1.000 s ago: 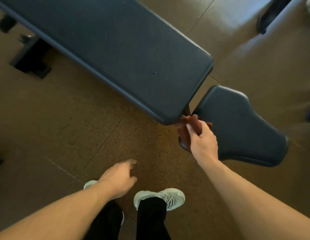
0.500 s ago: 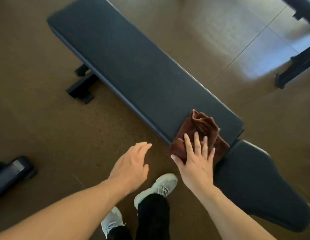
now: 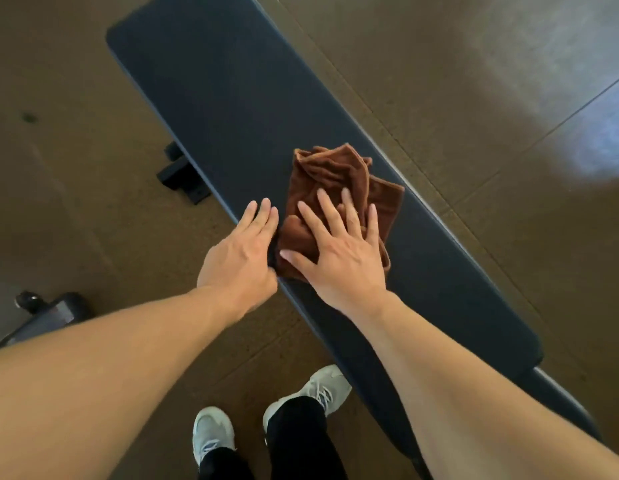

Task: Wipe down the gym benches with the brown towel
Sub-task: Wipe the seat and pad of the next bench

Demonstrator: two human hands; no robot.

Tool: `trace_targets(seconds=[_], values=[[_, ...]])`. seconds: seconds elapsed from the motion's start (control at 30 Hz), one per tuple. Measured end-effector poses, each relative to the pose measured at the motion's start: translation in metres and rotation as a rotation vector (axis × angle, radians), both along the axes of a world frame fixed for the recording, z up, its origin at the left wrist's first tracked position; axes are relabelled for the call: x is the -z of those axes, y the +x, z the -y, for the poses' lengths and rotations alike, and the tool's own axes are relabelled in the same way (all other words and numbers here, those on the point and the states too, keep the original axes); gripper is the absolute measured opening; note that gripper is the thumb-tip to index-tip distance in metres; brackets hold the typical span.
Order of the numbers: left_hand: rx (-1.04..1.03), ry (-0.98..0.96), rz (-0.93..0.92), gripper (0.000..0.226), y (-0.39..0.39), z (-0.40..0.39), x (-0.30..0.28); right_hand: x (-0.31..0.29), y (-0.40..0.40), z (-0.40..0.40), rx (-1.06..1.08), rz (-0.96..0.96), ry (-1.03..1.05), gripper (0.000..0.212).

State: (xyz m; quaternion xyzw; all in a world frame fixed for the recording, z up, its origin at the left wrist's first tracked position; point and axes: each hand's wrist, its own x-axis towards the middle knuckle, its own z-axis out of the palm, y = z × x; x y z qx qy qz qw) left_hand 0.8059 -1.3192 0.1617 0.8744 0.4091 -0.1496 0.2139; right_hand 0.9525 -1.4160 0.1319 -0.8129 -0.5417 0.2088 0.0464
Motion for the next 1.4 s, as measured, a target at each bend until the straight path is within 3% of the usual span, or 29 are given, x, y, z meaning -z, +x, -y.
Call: trace_targets(seconds=[0.13,0.33,0.5,0.67,0.8,0.97,1.13,1.27,1.4], values=[[0.064,0.037,-0.011,0.078,0.001,-0.005,-0.002,0.005,0.013,-0.028,-0.096,0.01,0.006,0.073],[0.153,0.04,-0.08,0.083,-0.004,-0.011,0.004,-0.005,0.0,0.058,-0.064,0.036,-0.022,0.066],[0.13,-0.005,0.053,0.08,-0.015,-0.013,0.013,-0.006,-0.045,0.157,0.035,0.08,-0.106,0.072],[0.169,-0.068,0.176,0.078,-0.03,-0.026,0.025,0.003,-0.069,0.137,0.06,0.135,-0.126,0.074],[0.184,-0.083,0.237,0.082,-0.053,-0.047,0.032,0.004,-0.073,0.075,-0.054,0.171,-0.112,0.074],[-0.247,-0.088,0.206,0.093,-0.102,-0.099,0.044,0.007,-0.079,-0.056,-0.174,0.168,-0.048,0.073],[-0.334,-0.113,0.182,0.1,-0.132,-0.175,0.048,0.013,-0.088,-0.227,-0.237,0.187,0.008,0.079],[-0.426,-0.095,0.234,0.091,-0.146,-0.234,0.05,0.017,-0.094,-0.349,-0.282,0.224,0.055,0.086],[-0.393,-0.046,0.245,0.089,-0.15,-0.275,0.058,0.021,-0.108,-0.422,-0.207,0.261,0.032,0.102]])
